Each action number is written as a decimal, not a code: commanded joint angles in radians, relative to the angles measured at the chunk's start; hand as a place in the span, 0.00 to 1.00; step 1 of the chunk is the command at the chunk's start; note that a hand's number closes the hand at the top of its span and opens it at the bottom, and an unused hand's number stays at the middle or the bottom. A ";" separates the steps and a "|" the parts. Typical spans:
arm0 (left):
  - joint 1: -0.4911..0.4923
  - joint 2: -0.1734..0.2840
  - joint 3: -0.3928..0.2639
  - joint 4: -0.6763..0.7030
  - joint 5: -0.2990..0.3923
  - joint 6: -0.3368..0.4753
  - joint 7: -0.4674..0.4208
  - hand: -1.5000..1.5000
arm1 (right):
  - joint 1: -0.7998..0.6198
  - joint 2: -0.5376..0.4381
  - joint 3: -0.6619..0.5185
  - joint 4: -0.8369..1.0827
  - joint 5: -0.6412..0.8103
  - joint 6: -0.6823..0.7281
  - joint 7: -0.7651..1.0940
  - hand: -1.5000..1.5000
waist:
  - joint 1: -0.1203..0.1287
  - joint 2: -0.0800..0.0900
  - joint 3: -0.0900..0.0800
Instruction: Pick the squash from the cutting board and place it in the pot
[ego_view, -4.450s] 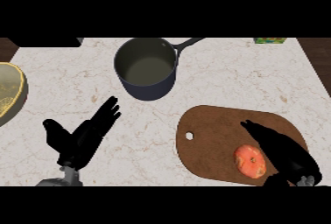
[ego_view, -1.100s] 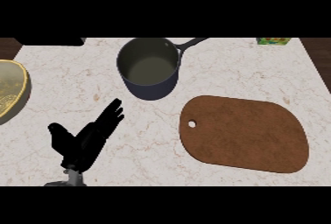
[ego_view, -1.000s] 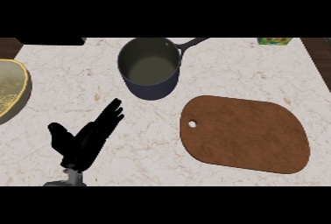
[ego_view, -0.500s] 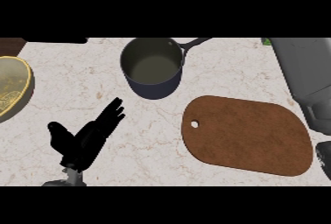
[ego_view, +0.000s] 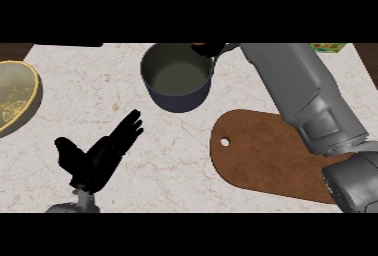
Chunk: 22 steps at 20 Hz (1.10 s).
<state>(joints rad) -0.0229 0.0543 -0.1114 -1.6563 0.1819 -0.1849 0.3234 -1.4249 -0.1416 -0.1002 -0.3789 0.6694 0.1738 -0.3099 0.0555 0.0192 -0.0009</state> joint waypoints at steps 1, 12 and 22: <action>-0.033 -0.027 -0.018 0.030 -0.032 0.030 0.004 0.50 | -0.030 0.050 -0.027 0.081 -0.017 -0.020 -0.027 1.00 | -0.001 0.002 0.000; -0.049 -0.023 -0.020 0.005 -0.006 0.007 0.028 0.50 | -0.002 0.141 -0.103 0.231 -0.102 -0.082 0.014 0.00 | 0.046 0.017 0.000; -0.044 -0.011 -0.028 0.025 -0.010 -0.026 -0.002 0.50 | 0.004 0.141 -0.242 0.265 -0.283 -0.068 -0.070 0.00 | 0.066 0.020 0.000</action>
<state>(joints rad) -0.0709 0.0395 -0.1361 -1.6318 0.1702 -0.1980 0.3294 -1.4278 -0.0015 -0.3010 -0.1244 0.4377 0.1250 -0.3496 0.1137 0.0373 -0.0009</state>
